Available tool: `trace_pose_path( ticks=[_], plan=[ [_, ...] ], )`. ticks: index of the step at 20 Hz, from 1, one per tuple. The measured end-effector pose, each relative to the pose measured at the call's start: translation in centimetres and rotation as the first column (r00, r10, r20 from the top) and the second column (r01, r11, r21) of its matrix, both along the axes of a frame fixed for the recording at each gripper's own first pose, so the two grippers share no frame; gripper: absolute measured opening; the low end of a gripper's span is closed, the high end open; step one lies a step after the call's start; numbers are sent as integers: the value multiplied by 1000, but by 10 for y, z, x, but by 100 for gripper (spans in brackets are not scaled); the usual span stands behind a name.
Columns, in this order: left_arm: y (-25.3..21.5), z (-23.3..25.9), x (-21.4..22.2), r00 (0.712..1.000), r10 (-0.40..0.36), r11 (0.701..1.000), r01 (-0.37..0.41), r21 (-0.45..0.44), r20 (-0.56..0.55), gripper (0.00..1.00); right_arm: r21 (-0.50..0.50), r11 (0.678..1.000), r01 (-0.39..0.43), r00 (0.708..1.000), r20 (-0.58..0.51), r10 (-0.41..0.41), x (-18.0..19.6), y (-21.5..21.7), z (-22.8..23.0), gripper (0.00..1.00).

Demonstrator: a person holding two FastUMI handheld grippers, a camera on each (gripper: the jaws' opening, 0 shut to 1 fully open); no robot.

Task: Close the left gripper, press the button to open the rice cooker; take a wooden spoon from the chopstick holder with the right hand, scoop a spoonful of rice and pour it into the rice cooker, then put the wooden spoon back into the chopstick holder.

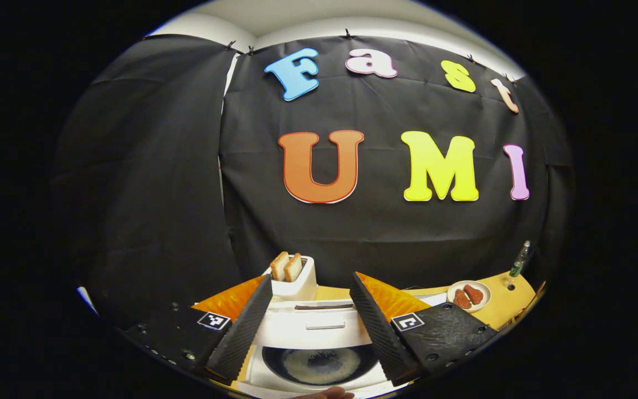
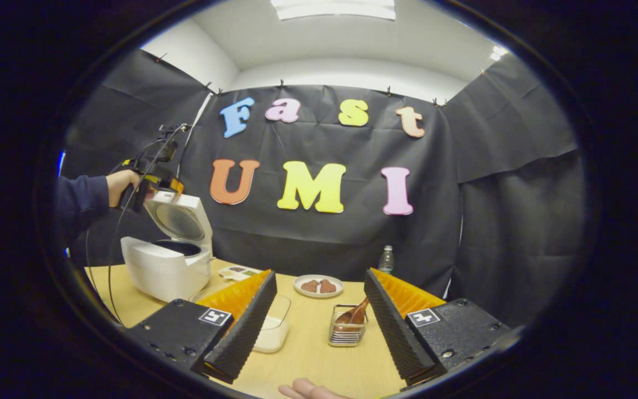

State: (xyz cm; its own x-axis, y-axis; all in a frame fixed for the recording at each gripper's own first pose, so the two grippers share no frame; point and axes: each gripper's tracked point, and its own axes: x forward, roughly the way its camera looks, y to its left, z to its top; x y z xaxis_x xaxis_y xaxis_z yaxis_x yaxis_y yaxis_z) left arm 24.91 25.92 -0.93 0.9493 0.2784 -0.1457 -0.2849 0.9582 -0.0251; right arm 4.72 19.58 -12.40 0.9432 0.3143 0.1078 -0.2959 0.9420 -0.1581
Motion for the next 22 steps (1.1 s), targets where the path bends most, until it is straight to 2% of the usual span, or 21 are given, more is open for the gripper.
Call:
trace_pose_path(
  ticks=[3,7,9,10,19,22],
  plan=[
    [-7,-19,-10,999,-12,1000,13,20,-46,94,16,1000,-7,1000,10,7,-16,-9,-2,100],
    [-11,-53,-26,994,4,997,-12,-72,-107,95,11,1000,-13,1000,-14,13,-32,-23,-17,100],
    [-17,-65,-32,993,-5,999,-2,-51,-122,93,22,1000,-2,1000,-17,3,-37,-32,-17,100],
    [-18,-69,-36,991,-8,999,2,-38,-135,95,30,1000,2,1000,-14,-2,-39,-34,-16,100],
    [-29,-116,-45,970,7,998,-22,-58,-244,95,22,1000,8,1000,7,-8,-62,-48,-20,100],
    [-32,-123,-43,969,-13,999,2,-44,-247,95,17,1000,13,1000,-2,-13,-61,-47,-24,100]
  ],
)
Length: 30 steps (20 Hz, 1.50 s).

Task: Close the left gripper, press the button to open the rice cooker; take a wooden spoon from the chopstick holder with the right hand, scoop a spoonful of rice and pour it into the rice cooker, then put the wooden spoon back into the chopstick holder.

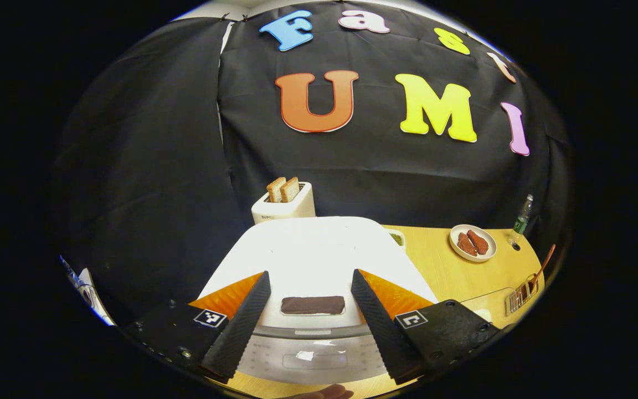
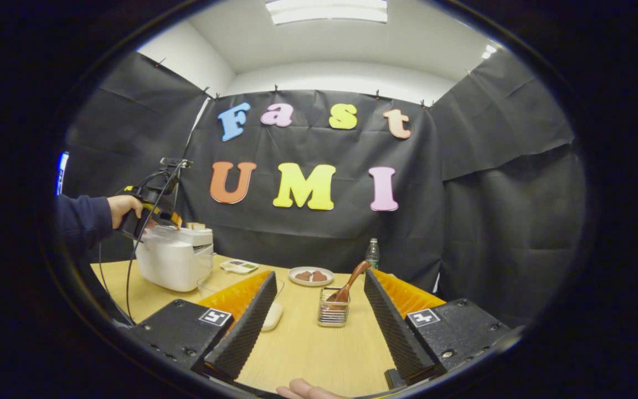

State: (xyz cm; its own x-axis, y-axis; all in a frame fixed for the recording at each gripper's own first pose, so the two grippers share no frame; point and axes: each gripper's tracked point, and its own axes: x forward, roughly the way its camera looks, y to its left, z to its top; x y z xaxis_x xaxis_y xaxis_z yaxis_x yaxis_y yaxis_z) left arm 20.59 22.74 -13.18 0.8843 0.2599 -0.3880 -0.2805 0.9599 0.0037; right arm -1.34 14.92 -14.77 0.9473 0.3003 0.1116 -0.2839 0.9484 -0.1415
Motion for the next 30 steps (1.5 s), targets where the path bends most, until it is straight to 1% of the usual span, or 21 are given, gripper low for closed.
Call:
trace_pose_path(
  ticks=[2,6,11,16,19,22,25,26,28,30],
  plan=[
    [1,-2,1,1000,-11,1000,11,-15,21,95,4,1000,-14,1000,-21,14,2,5,-5,100],
    [0,-18,3,1000,-25,999,24,-21,-11,95,13,999,-32,998,-58,32,4,11,-12,100],
    [1,-20,4,999,-30,999,30,-16,11,96,10,1000,-29,998,-63,30,7,9,-12,100],
    [1,-24,4,1000,-30,999,30,-26,6,97,20,1000,-18,996,-84,20,9,4,-15,100],
    [1,-26,3,1000,-18,999,19,-39,8,97,28,1000,-14,997,-80,16,8,0,-11,100],
    [0,-26,2,999,-4,1000,4,-20,32,98,45,999,-22,996,-85,26,4,-2,-10,100],
    [1,-22,1,998,36,999,-34,-26,55,98,58,998,-14,996,-82,18,2,-9,-4,100],
    [3,-20,-2,997,62,998,-61,-14,52,96,56,998,-10,997,-81,15,2,-11,-3,100],
    [-4,-14,-8,997,57,998,-56,-11,59,97,58,998,-5,998,-69,9,2,-16,3,100],
    [-10,7,-14,994,48,999,-47,-11,101,96,61,998,12,998,-58,-8,3,-26,9,100]
  ],
)
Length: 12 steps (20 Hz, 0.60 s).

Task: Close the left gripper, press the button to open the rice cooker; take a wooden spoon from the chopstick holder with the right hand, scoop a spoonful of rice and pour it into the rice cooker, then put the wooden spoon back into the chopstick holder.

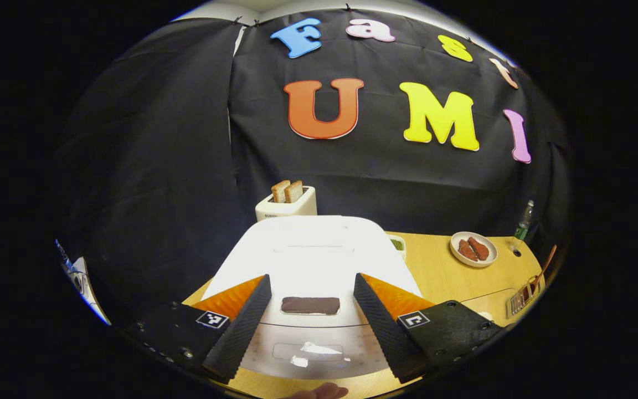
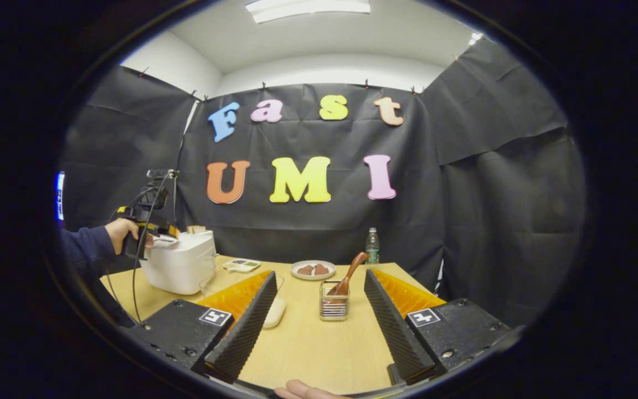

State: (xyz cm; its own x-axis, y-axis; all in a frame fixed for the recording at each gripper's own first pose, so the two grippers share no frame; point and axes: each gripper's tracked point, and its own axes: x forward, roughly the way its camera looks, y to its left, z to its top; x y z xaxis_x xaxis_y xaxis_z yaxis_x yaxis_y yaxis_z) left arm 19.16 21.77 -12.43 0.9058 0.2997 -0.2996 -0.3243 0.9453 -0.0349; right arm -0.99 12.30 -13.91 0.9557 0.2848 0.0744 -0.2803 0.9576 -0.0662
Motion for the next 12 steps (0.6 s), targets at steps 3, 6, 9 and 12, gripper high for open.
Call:
trace_pose_path(
  ticks=[3,6,9,12],
  plan=[
    [-3,38,-16,998,6,993,-14,120,66,95,10,999,36,999,14,-36,3,-19,12,100],
    [-17,80,-41,991,-11,979,-17,203,135,95,51,997,65,998,1,-65,2,-35,21,100],
    [-50,103,-73,984,-56,986,27,166,169,95,62,994,90,996,13,-91,2,-49,36,100],
    [-81,122,-103,974,-95,985,62,161,204,95,71,995,68,997,26,-70,-2,-50,53,99]
  ],
)
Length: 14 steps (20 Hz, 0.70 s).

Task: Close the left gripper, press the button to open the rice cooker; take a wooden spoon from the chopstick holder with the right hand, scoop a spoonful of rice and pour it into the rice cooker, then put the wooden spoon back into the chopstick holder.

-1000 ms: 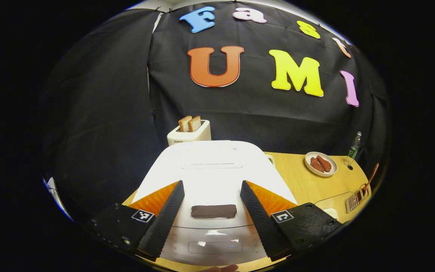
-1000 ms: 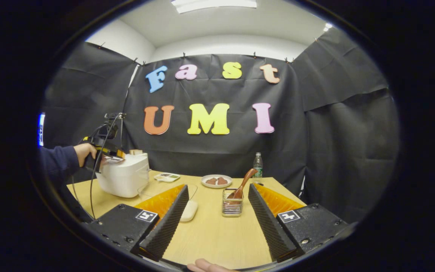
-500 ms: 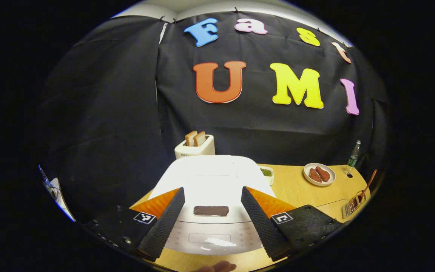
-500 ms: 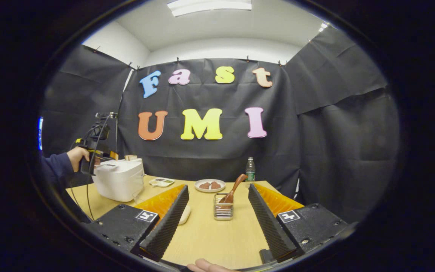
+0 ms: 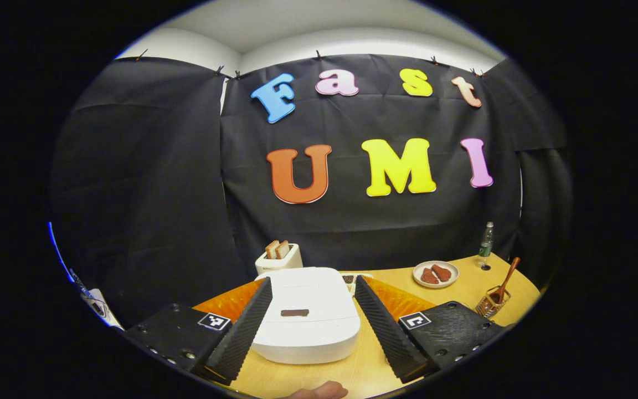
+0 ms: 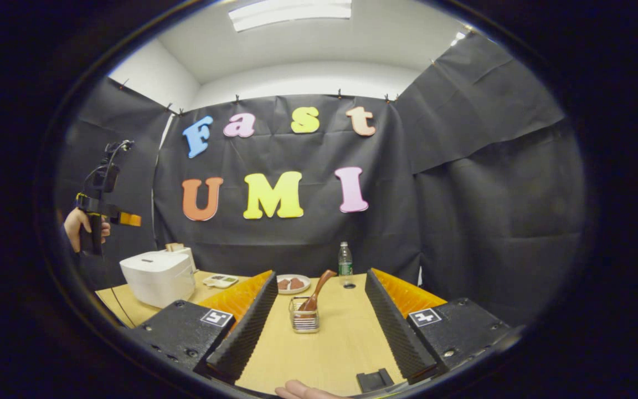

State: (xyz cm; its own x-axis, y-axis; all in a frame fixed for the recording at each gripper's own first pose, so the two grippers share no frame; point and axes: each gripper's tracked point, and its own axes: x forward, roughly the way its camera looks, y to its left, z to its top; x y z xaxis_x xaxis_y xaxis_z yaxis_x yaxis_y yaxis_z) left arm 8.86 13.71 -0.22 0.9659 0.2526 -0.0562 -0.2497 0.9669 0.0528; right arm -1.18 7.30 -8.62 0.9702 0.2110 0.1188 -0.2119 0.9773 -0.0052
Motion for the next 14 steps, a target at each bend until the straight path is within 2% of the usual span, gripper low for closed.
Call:
trace_pose_path(
  ticks=[5,6,7,8,9,12,14],
  plan=[
    [-46,26,-46,993,-86,996,87,-15,80,95,0,1000,15,1000,14,-15,7,-4,33,100],
    [-51,26,-52,991,-101,995,103,-15,89,95,-6,1000,19,1000,10,-19,9,-3,36,96],
    [-55,27,-59,989,-113,993,115,-12,98,95,-8,1000,23,1000,12,-22,11,-2,41,100],
    [-57,28,-64,987,-119,993,121,-15,106,95,-10,1000,28,1000,11,-28,13,0,46,96],
    [-58,27,-69,987,-115,993,118,-20,113,95,-10,999,32,999,9,-32,15,2,49,100],
    [-62,17,-79,986,-117,991,123,-48,117,95,-18,999,50,998,-24,-51,23,8,46,100],
    [-68,11,-86,984,-131,990,137,-42,122,95,-14,999,45,998,-51,-45,24,16,42,96]
  ],
)
